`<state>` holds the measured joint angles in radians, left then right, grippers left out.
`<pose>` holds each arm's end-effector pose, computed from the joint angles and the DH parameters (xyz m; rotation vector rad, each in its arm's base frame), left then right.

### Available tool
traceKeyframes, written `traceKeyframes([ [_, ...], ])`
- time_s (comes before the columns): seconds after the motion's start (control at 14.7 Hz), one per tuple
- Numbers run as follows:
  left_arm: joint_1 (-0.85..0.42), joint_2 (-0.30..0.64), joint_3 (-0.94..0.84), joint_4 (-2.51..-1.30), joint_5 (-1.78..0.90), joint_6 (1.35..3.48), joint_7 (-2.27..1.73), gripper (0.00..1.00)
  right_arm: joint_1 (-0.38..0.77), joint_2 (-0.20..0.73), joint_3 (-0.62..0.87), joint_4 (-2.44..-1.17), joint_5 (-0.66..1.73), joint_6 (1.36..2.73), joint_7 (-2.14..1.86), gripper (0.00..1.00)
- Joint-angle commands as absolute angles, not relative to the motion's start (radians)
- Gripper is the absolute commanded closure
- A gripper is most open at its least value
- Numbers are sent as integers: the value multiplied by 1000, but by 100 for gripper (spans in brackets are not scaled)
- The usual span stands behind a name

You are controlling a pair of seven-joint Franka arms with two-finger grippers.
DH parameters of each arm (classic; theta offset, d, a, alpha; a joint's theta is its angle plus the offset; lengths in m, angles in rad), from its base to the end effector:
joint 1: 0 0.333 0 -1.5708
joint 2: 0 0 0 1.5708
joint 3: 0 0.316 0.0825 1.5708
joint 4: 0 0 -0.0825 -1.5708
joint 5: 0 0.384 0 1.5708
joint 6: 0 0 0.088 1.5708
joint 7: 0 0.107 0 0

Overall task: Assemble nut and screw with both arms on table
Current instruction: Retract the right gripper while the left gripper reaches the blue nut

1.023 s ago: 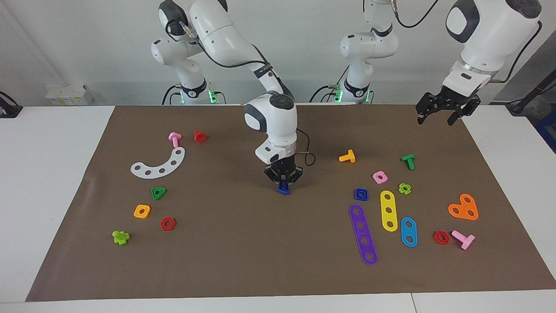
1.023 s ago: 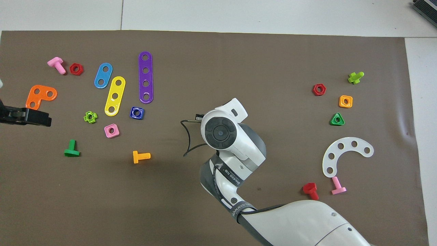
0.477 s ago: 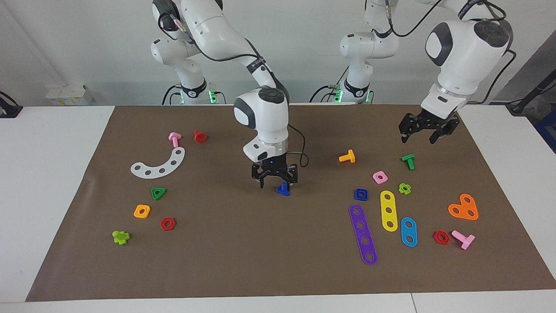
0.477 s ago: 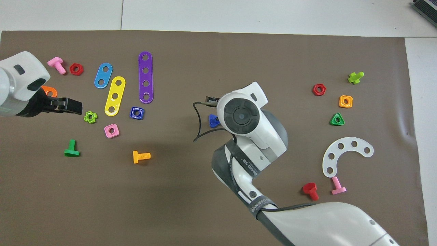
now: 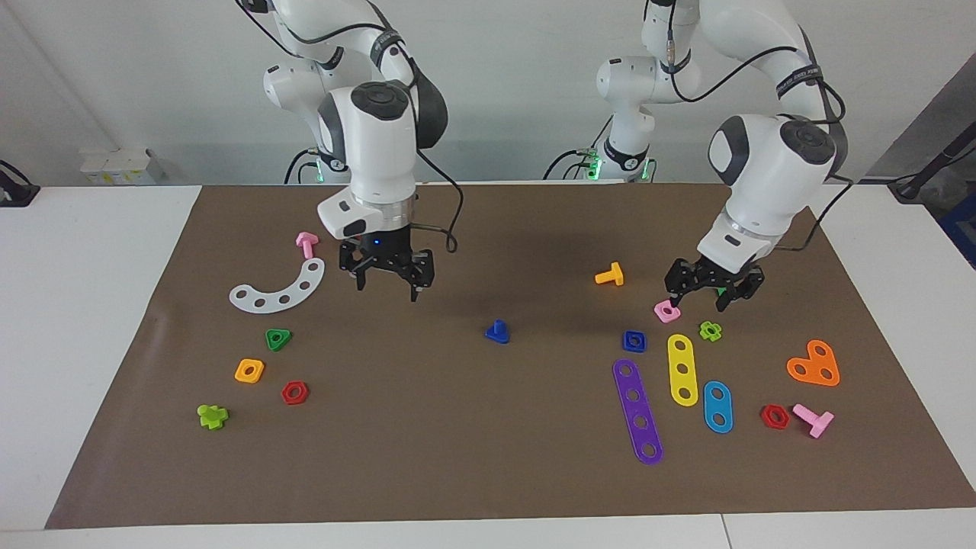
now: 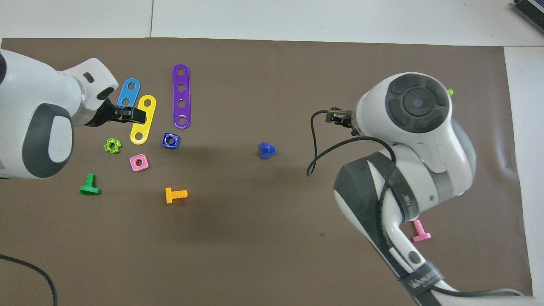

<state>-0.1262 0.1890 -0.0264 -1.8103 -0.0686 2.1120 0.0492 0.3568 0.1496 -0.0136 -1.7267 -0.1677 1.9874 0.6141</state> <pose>0.6159 -0.0971 0.4471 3.0547 -0.2588 0.1675 0.5865 0.1990 0.5006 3.0235 -0.3204 0.2616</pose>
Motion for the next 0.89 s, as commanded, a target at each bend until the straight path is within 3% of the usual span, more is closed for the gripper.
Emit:
traceKeyframes([
  [0.0,-172,247,-14,-1815,-84,2187,48,12,231,25,-2,-1821,-97,1921,406,0],
  [0.41,-219,347,-11,-1842,-75,2267,67,17,6,-66,-3,-1804,-2,1744,127,0],
  [0.61,-224,344,-11,-1914,-72,2328,84,19,-17,-92,-21,-1732,-2,1682,124,0],
  [0.82,-232,339,-8,-1956,-72,2336,83,25,-25,-55,-25,-1603,-11,1608,124,0],
])
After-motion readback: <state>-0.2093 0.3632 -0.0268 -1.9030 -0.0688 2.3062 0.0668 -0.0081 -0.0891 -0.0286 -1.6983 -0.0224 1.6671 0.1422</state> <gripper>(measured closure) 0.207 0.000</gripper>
